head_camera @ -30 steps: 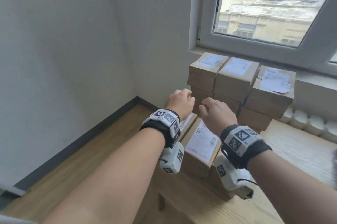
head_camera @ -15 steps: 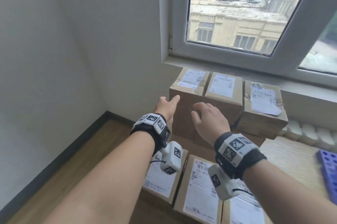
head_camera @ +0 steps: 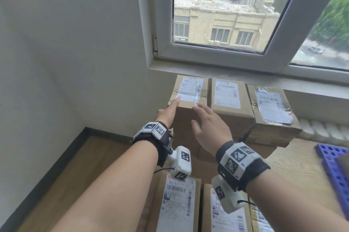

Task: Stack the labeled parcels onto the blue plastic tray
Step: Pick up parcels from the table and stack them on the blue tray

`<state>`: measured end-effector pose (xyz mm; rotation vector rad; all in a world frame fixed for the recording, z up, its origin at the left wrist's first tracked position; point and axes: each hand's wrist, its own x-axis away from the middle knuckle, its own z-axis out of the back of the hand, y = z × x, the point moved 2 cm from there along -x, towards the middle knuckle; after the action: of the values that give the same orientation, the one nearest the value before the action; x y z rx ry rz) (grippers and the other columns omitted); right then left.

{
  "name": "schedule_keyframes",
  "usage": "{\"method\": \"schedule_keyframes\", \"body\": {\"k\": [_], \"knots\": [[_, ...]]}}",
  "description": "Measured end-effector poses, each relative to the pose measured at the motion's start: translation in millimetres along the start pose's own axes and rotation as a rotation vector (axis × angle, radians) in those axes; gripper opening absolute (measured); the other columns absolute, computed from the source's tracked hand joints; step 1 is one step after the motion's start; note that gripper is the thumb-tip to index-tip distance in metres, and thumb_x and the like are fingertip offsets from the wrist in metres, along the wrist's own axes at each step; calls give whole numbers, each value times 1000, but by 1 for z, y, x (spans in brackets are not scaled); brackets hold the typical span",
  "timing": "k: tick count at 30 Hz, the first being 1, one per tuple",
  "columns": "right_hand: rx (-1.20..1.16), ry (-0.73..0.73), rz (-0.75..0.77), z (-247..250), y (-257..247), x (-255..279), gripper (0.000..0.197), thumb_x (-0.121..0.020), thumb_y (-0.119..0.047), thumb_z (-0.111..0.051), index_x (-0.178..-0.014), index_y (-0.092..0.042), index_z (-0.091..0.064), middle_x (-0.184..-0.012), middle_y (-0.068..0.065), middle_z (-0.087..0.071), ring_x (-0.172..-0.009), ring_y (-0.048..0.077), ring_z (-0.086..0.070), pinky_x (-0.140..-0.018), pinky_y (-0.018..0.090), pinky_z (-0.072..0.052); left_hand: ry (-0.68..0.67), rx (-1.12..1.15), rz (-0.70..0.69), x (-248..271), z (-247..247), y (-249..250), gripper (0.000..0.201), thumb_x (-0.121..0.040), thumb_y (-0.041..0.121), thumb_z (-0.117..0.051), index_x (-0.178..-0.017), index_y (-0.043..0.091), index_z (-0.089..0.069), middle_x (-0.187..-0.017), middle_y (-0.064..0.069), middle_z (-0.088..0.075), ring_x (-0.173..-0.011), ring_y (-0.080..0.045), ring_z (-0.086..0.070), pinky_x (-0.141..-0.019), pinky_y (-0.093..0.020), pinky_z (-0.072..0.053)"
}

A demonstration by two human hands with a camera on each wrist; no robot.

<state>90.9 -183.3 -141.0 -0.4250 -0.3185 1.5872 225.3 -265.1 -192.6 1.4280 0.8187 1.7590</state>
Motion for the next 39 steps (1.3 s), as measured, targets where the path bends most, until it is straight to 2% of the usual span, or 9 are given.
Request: {"method": "schedule_keyframes", "body": {"k": [5,10,18,25,28,30,32,34,39], "knots": [[-3,13,-11,-3,0,-4,48,-99,-33,-43,-147,-29,-36,-158,-11,-28,-137,14,-39,-107,34,-37,-4,72,-58,15,3,11,82,-57,69,-57,-118,13,-60,-110,-8,-69,-95,-24,-65,-84,-34,-50],[-20,19,-13,3,-4,-3,46,-100,-33,-43,-145,-24,-42,-154,-8,-35,-136,14,-40,-107,31,-35,15,134,-83,11,3,6,64,-47,64,-59,-90,17,-59,-98,-7,-71,-91,-27,-68,-92,-43,-54],[-193,167,-83,37,-10,-5,40,-98,-32,-46,-136,-18,-50,-132,2,-56,-117,19,-53,-103,36,-41,39,255,-156,26,26,6,77,-45,66,-60,-105,18,-54,-106,-10,-68,-96,-29,-67,-92,-50,-54],[-563,77,-228,50,-20,-13,68,-95,-55,-47,-148,-14,-33,-148,7,-43,-131,23,-46,-99,33,-38,5,368,-314,63,43,31,79,-49,56,-64,-115,12,-61,-114,-13,-67,-92,-23,-65,-89,-45,-55],[-764,57,-252,51,-23,-19,80,-89,-63,-51,-148,-13,-32,-141,6,-49,-118,20,-54,-84,30,-43,-74,378,-321,75,45,35,65,-66,49,-58,-119,11,-59,-106,-12,-65,-82,-19,-60,-69,-32,-52],[-828,61,-259,51,-20,-19,92,-77,-72,-54,-147,-15,-35,-137,7,-54,-113,21,-59,-75,31,-48,-112,393,-333,78,45,35,39,-83,40,-56,-110,13,-59,-97,-7,-60,-79,-17,-57,-66,-29,-48],[-911,76,-272,51,-13,-17,94,-75,-72,-57,-147,-15,-35,-134,7,-57,-113,22,-61,-78,34,-52,-154,407,-315,81,45,32,20,-90,30,-52,-102,16,-56,-90,-5,-56,-77,-18,-55,-66,-31,-47],[-999,95,-298,52,-7,-12,81,-83,-62,-58,-146,-15,-37,-130,6,-60,-110,21,-62,-85,38,-54,-203,406,-287,85,43,27,23,-81,33,-56,-98,16,-57,-84,-3,-58,-75,-19,-55,-66,-32,-48],[-1011,173,-345,53,9,13,56,-92,-44,-55,-138,-14,-45,-117,8,-62,-97,22,-64,-69,33,-52,-373,289,-244,93,31,16,33,-59,35,-55,-86,15,-57,-65,3,-53,-64,-18,-49,-64,-30,-39]]}}
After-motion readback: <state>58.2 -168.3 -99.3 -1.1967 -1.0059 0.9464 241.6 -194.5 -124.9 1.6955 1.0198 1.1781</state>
